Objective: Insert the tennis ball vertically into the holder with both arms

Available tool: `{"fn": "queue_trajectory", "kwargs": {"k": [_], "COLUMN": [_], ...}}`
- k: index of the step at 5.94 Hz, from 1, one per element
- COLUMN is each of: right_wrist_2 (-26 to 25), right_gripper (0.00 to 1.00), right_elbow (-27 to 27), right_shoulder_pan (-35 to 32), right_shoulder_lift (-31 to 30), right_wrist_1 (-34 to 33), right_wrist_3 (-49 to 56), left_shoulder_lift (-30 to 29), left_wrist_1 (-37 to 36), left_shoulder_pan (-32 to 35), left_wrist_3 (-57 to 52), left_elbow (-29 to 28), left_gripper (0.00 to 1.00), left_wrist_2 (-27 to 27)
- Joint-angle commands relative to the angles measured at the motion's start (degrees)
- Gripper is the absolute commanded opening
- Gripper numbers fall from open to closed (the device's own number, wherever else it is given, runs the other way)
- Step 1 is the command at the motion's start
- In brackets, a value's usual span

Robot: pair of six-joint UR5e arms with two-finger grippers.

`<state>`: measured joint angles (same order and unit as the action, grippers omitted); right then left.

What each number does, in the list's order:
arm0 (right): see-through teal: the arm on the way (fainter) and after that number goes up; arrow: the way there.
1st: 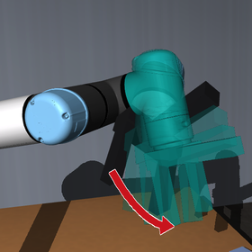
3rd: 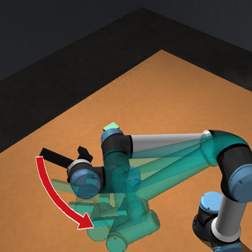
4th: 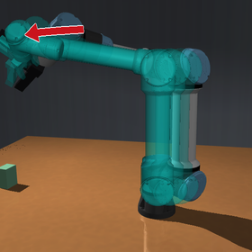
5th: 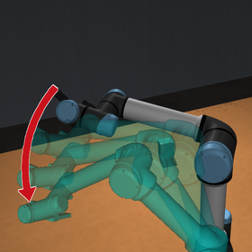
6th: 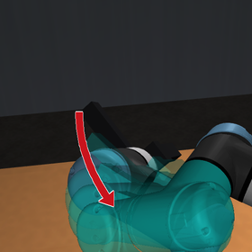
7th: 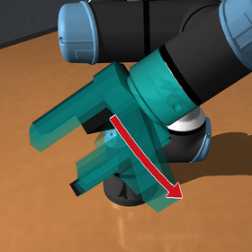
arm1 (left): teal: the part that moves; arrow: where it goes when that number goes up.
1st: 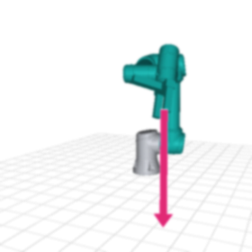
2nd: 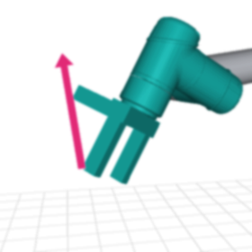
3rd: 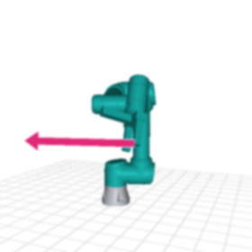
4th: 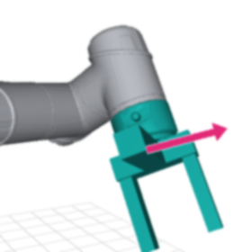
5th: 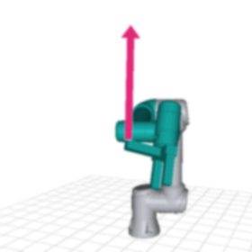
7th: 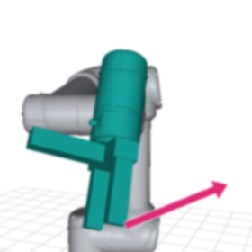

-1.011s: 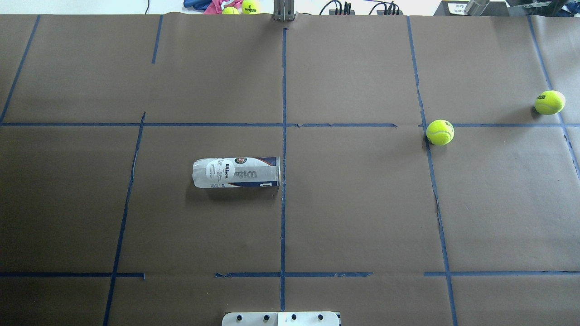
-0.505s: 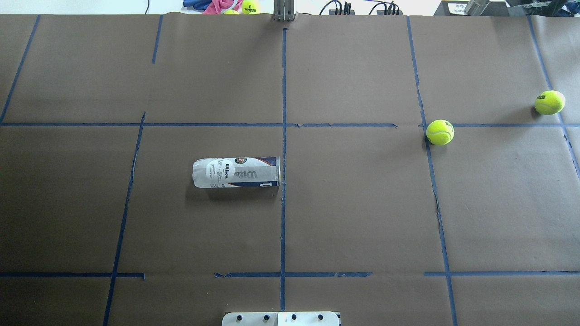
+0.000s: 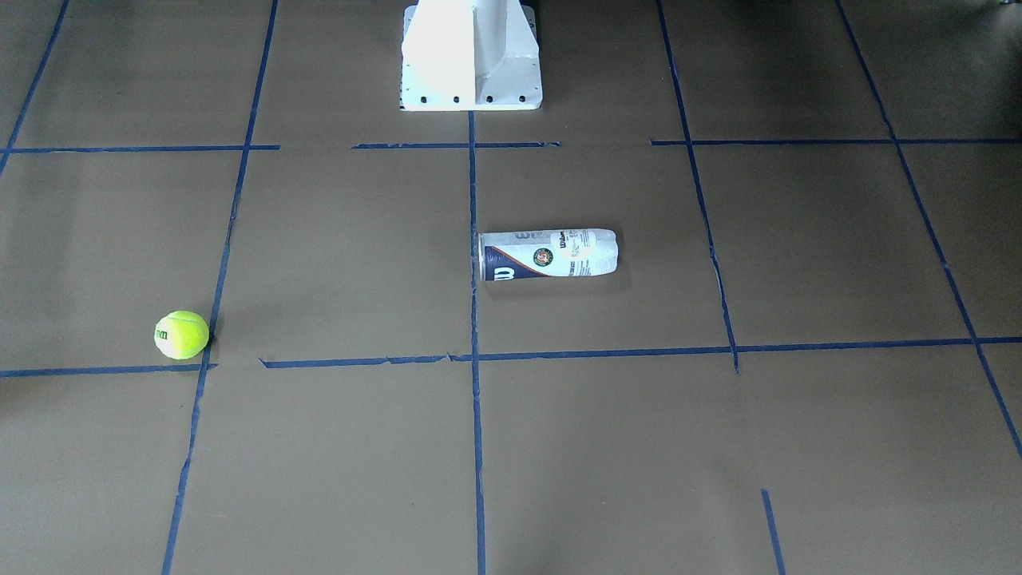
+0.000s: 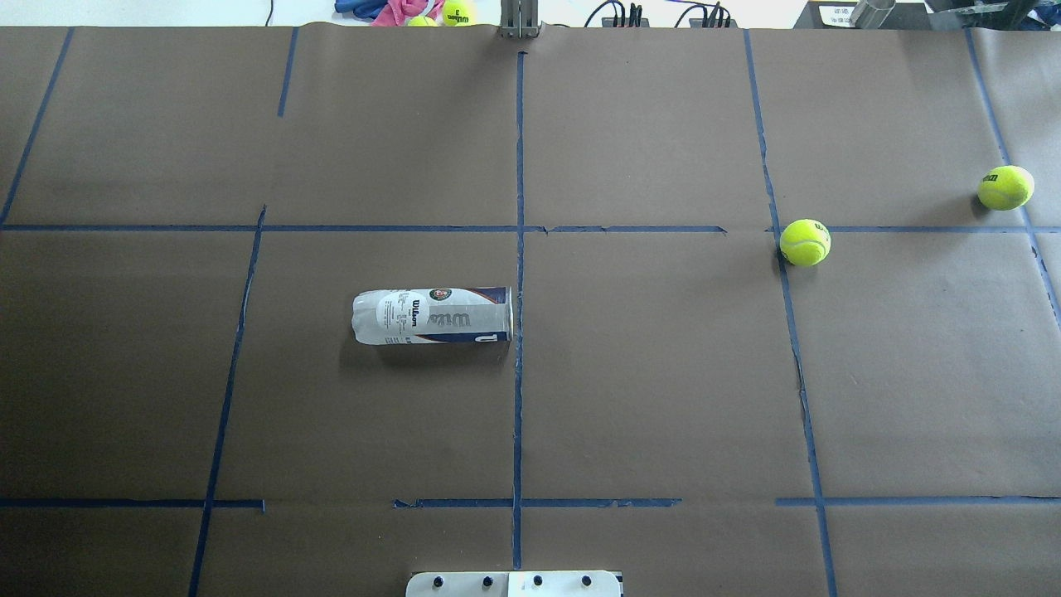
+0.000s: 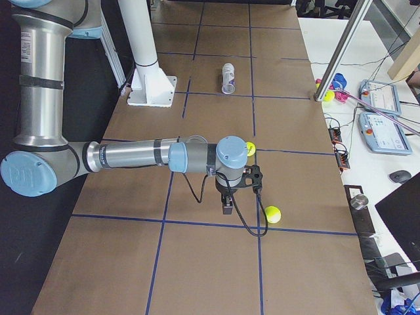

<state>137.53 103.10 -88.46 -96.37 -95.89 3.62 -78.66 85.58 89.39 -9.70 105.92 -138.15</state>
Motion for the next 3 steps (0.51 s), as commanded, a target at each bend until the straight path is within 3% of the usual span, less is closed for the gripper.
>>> {"fn": "queue_trajectory", "kwargs": {"k": [1,3], "right_wrist_2": [0.01,1.49], "right_gripper": [1.0,1.0], "right_elbow": [-0.1,-0.18], "right_shoulder_pan": [0.22,0.31], "right_shoulder_lift": [-0.05,-0.13], "right_wrist_1": [0.0,0.0], "right_wrist_3": [-0.1,-0.11], "left_shoulder_lift": [0.08,-0.18], "left_wrist_1": [1.07,4.04], "left_shoulder_pan": [0.0,-0.27], "left_wrist_3": [0.2,0.2], "left_elbow": [0.69,1.04], "left_gripper": [1.0,1.0], "left_wrist_2": [-0.19,-0.19]}}
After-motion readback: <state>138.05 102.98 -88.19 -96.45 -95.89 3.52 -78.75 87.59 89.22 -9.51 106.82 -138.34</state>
